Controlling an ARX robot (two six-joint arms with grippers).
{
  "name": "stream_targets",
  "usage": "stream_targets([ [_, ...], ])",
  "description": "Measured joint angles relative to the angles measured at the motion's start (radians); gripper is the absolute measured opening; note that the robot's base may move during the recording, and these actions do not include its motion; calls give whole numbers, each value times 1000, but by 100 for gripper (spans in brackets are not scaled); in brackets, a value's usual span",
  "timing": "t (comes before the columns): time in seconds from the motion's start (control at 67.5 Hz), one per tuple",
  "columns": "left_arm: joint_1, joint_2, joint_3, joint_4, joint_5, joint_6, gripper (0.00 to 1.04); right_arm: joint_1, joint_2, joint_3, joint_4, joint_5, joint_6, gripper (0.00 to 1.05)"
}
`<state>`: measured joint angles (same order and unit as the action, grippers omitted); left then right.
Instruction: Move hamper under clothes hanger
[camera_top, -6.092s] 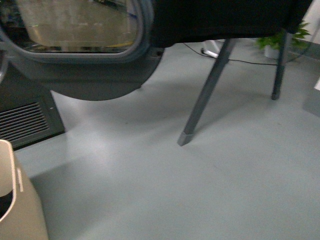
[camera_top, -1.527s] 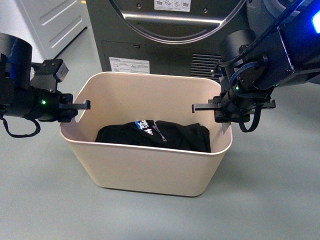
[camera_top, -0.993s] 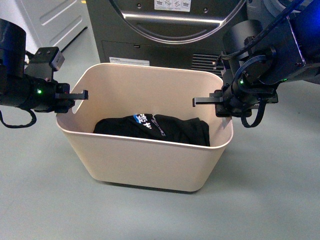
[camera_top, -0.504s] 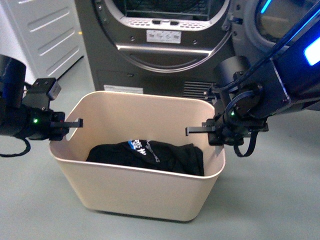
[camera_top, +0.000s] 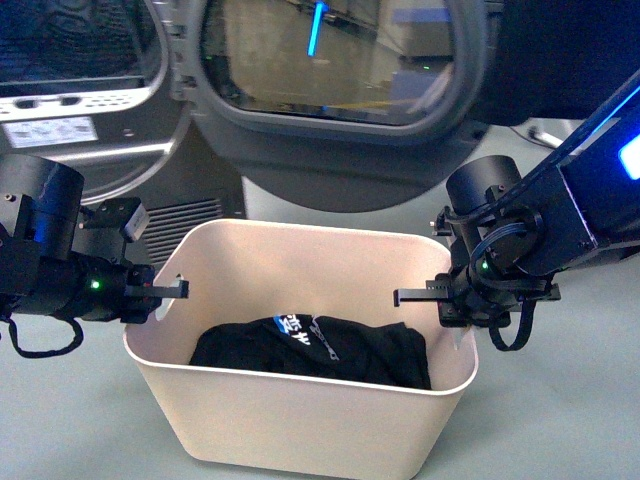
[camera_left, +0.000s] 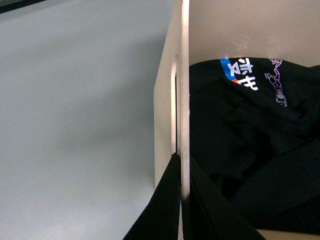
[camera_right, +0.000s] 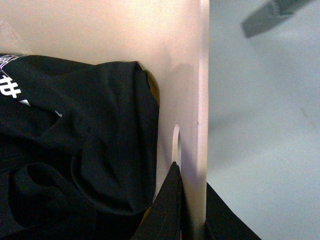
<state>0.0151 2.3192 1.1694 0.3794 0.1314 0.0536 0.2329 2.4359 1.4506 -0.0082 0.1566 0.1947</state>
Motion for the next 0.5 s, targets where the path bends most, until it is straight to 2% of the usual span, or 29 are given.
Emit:
stream_targets([
  [0.504, 18, -2, -2, 0, -13, 0, 4, 21, -6, 0, 0, -4, -3, 3],
])
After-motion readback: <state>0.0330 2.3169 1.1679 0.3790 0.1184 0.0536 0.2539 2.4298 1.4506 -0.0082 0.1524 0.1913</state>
